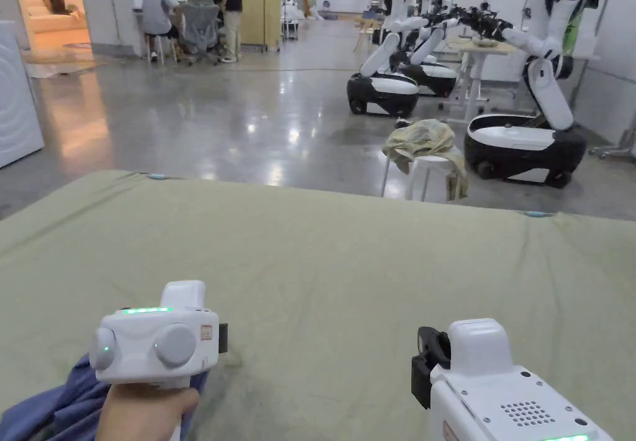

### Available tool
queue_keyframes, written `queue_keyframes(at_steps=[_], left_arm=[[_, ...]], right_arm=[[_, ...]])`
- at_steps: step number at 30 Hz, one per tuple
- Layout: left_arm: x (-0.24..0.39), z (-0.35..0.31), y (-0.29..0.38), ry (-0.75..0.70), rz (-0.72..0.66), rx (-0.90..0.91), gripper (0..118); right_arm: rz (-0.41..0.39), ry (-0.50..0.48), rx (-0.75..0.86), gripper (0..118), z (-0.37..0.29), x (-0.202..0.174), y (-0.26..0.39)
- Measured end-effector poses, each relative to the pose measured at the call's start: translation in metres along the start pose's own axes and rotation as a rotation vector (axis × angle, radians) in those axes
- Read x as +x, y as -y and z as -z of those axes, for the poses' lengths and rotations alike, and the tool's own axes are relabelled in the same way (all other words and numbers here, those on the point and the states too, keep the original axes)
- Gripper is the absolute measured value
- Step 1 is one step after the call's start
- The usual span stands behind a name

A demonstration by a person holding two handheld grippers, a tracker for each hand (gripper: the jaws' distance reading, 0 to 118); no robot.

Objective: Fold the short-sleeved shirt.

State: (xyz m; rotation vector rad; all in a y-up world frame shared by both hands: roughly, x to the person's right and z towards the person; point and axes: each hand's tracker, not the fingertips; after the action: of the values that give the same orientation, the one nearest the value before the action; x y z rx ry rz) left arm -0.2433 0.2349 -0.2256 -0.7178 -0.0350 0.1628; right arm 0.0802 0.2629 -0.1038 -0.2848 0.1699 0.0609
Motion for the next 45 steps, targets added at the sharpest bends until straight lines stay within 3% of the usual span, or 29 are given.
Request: queue_keyframes(at_steps=[10, 17, 20, 24, 25, 26, 27, 28, 29, 33, 36, 39, 40, 42, 43, 44, 45], left_arm=[[0.198, -0.022, -0.028, 0.397, 0.148, 0.091, 6], [0.297, 0.055, 0.028, 0.404, 0.269, -0.103, 6], [0.311, 0.091, 0.065, 0.386, 0.253, -0.189, 6], [0.313, 0.092, 0.080, 0.404, 0.306, -0.167, 7], [0.314, 0.088, 0.078, 0.399, 0.314, -0.158, 13], [0.313, 0.082, 0.074, 0.412, 0.322, -0.143, 32], [0.311, 0.072, 0.070, 0.426, 0.308, -0.101, 71], [0.305, 0.057, 0.062, 0.432, 0.288, -0.035, 92], [0.299, 0.038, 0.056, 0.419, 0.272, 0.057, 99], [0.251, -0.055, 0.043, 0.435, 0.347, 0.269, 99], [0.199, -0.113, 0.054, 0.331, 0.371, 0.382, 98], [0.143, -0.145, 0.071, 0.221, 0.319, 0.385, 95], [0.120, -0.151, 0.080, 0.180, 0.314, 0.395, 86], [0.086, -0.158, 0.093, 0.113, 0.324, 0.378, 30], [0.071, -0.161, 0.098, 0.075, 0.315, 0.376, 14], [0.057, -0.162, 0.100, 0.051, 0.305, 0.359, 14], [0.047, -0.159, 0.102, -0.060, 0.300, 0.361, 4]], right_arm=[[0.065, 0.189, 0.021, 0, -0.051, 0.102, 0.008], [0.093, 0.283, -0.015, 0, -0.065, 0.156, 0.031], [0.105, 0.304, -0.038, 0, -0.057, 0.176, 0.049], [0.114, 0.309, -0.052, 0, -0.069, 0.178, 0.042], [0.113, 0.308, -0.052, 0, -0.069, 0.178, 0.043], [0.114, 0.305, -0.052, 0, -0.069, 0.177, 0.044], [0.116, 0.304, -0.052, 0, -0.070, 0.176, 0.044], [0.117, 0.300, -0.049, 0, -0.072, 0.173, 0.042], [0.116, 0.294, -0.045, 0, -0.075, 0.170, 0.040], [0.102, 0.270, -0.008, 0, -0.087, 0.154, 0.029], [0.098, 0.230, 0.016, 0, -0.093, 0.135, 0.017], [0.091, 0.192, 0.032, 0, -0.090, 0.114, 0.015], [0.093, 0.174, 0.037, 0, -0.090, 0.105, 0.015], [0.103, 0.142, 0.036, 0, -0.089, 0.091, 0.012], [0.103, 0.126, 0.035, 0, -0.087, 0.084, 0.012], [0.097, 0.118, 0.036, 0, -0.085, 0.076, 0.012], [0.095, 0.111, 0.037, 0, -0.083, 0.070, 0.012]])
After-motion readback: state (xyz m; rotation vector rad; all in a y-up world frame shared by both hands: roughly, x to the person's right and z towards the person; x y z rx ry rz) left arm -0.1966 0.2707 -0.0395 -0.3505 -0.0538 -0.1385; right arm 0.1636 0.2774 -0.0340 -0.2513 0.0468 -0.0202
